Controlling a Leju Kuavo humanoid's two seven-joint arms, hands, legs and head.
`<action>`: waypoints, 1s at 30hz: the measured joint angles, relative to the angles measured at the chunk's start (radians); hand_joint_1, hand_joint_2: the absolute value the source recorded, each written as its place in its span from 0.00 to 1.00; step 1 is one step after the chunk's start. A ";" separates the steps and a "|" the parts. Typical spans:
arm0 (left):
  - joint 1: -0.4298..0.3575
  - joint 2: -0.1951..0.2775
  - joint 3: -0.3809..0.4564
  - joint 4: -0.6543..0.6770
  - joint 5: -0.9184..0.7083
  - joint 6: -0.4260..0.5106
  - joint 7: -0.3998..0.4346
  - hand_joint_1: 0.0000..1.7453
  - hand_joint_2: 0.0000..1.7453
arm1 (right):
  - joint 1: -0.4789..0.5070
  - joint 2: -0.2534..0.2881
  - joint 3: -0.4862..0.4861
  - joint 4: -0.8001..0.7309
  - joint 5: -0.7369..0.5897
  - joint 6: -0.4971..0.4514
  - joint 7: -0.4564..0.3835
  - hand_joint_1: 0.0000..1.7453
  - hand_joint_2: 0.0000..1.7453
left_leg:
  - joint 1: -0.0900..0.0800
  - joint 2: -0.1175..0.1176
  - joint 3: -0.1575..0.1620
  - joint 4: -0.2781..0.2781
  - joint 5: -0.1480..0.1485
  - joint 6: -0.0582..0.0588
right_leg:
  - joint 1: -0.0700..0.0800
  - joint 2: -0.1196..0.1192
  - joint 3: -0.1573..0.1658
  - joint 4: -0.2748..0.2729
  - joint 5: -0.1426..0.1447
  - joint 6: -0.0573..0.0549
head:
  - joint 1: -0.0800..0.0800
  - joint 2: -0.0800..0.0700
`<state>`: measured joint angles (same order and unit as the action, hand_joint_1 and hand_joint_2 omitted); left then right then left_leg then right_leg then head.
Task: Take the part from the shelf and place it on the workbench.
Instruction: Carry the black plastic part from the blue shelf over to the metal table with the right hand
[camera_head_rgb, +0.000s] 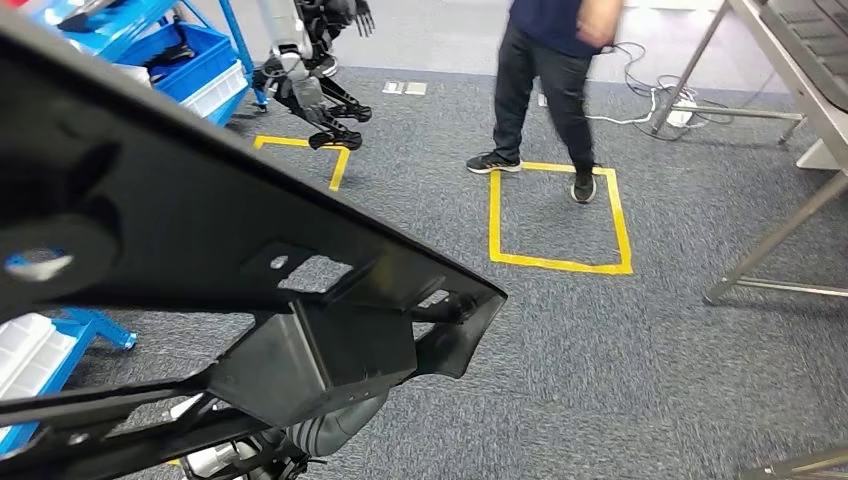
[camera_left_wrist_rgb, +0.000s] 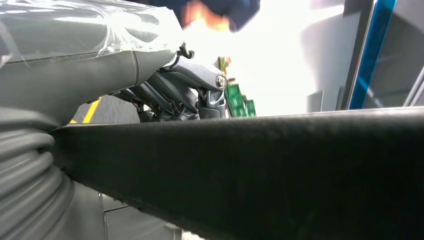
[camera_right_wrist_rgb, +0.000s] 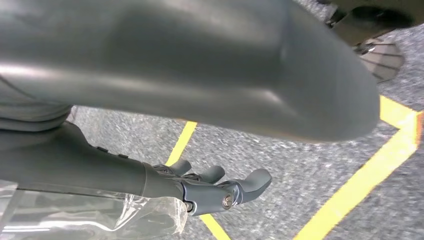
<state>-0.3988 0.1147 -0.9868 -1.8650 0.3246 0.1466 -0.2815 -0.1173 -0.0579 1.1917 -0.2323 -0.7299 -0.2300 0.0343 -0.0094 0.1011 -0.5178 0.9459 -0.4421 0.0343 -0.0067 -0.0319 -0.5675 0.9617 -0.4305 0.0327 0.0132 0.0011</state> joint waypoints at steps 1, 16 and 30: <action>0.000 0.000 0.000 0.000 0.000 0.000 0.000 1.00 1.00 | 0.001 0.000 0.000 0.000 0.000 0.000 0.000 0.00 0.00 | 0.003 -0.009 -0.002 0.008 -0.008 -0.006 | 0.000 0.009 -0.001 -0.001 0.002 -0.005 | 0.000 0.000; 0.000 0.000 0.000 0.000 0.000 0.000 0.000 1.00 1.00 | 0.005 0.001 0.000 0.000 0.000 0.000 0.001 0.00 0.00 | 0.008 -0.149 -0.006 -0.001 0.010 0.013 | -0.004 0.149 -0.020 0.000 0.021 0.001 | -0.003 0.000; -0.005 -0.003 0.000 0.000 0.003 0.000 0.000 1.00 1.00 | -0.001 0.001 0.000 0.000 0.000 0.004 0.000 0.00 0.00 | 0.002 -0.005 0.007 -0.008 0.000 -0.004 | -0.008 -0.005 -0.011 -0.001 0.011 0.013 | -0.001 0.000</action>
<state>-0.4039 0.1114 -0.9873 -1.8650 0.3273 0.1462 -0.2819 -0.1179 -0.0565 1.1917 -0.2323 -0.7298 -0.2263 0.0344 -0.0074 0.0957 -0.5109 0.9382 -0.4417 0.0302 -0.0147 -0.0364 -0.5785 0.9608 -0.4199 0.0459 0.0122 0.0011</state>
